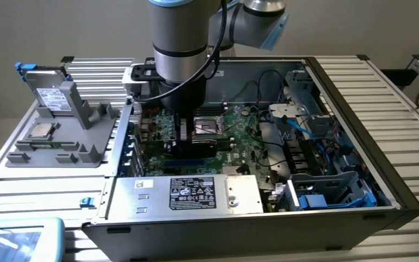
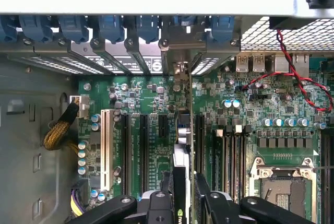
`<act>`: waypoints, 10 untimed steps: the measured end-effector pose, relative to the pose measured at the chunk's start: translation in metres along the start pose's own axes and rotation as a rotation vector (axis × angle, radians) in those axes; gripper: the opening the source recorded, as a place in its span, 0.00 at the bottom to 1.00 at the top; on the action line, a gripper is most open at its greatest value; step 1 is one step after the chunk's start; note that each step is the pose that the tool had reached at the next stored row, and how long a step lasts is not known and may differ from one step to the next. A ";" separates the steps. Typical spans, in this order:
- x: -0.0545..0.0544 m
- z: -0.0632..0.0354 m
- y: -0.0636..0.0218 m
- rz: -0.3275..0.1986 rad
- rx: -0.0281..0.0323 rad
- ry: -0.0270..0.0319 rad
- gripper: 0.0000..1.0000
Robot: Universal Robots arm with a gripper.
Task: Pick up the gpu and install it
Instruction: 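Insert the gpu into the slot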
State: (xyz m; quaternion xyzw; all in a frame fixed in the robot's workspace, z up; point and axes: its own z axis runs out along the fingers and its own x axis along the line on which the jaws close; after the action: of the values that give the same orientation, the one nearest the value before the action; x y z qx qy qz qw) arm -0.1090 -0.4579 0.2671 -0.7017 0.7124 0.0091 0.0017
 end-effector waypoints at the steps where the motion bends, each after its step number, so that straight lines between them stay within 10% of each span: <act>1: 0.000 -0.0009 -0.0007 0.000 -0.0002 0.0001 0.27; 10: 0.000 -0.0059 -0.0065 0.000 -0.0036 0.0000 0.27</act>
State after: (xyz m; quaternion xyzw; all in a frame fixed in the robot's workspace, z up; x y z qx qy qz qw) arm -0.1025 -0.4585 0.2729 -0.7018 0.7123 0.0104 0.0005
